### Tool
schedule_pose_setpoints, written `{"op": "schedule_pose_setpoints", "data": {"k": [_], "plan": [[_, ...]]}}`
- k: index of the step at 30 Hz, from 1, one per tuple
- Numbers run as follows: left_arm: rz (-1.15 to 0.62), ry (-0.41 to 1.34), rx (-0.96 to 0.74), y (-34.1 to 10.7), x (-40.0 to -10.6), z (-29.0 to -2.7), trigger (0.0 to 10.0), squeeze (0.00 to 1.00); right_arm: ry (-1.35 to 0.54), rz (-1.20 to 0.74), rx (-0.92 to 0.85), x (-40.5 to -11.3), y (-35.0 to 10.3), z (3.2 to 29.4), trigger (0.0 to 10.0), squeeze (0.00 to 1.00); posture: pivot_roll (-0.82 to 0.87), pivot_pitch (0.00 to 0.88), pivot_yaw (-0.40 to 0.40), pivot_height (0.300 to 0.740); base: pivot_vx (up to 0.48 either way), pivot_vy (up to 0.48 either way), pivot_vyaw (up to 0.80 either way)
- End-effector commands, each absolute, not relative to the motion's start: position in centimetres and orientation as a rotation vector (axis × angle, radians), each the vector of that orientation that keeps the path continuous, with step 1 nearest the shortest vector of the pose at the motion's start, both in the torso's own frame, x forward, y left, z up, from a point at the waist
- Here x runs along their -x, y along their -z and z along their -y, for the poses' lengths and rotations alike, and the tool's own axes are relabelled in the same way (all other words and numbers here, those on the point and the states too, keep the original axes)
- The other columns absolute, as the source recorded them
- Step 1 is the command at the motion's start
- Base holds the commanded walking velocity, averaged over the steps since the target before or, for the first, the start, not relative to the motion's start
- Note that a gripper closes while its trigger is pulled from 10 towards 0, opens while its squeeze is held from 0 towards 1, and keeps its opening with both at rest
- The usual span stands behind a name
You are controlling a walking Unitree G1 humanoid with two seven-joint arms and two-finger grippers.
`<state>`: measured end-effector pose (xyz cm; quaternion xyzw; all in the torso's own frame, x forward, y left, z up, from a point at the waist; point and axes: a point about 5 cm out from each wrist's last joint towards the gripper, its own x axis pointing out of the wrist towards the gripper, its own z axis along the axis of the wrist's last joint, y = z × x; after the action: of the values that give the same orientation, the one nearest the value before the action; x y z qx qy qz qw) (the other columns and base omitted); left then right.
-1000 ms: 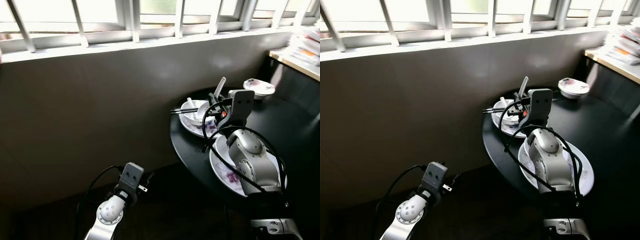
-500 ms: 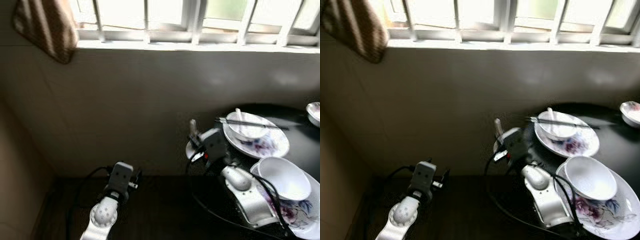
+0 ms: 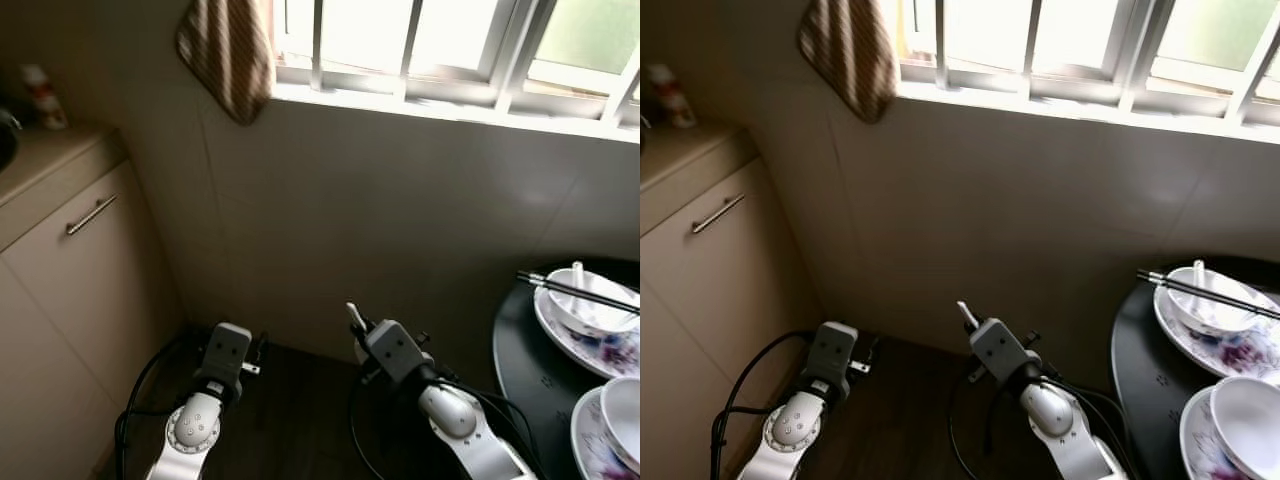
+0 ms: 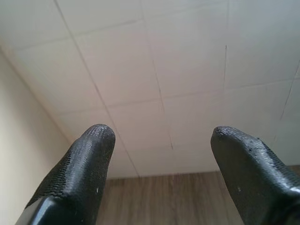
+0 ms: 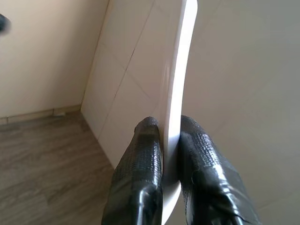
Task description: Kitchen organization
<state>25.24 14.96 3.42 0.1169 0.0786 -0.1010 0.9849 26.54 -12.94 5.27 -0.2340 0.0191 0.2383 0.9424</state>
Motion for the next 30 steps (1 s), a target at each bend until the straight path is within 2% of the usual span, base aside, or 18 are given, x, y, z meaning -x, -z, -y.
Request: {"op": "schedule_pose_setpoints", "data": {"k": [1,30], "plan": [[-0.157,0.229,-0.236,-3.32,-25.26,-14.42,10.0,0.0,-0.458,-0.019,0.491,-26.8,-5.42,13.16,0.0,0.0,-0.01,0.0,-0.041,0.74,0.0,0.0,0.8],[-0.128,0.204,-0.243,-3.69,-25.55,-14.8,10.0,0.0,-0.381,0.043,0.522,-27.36,-5.36,13.05,0.0,0.0,0.0,0.0,-0.036,0.74,0.0,0.0,0.8]]}}
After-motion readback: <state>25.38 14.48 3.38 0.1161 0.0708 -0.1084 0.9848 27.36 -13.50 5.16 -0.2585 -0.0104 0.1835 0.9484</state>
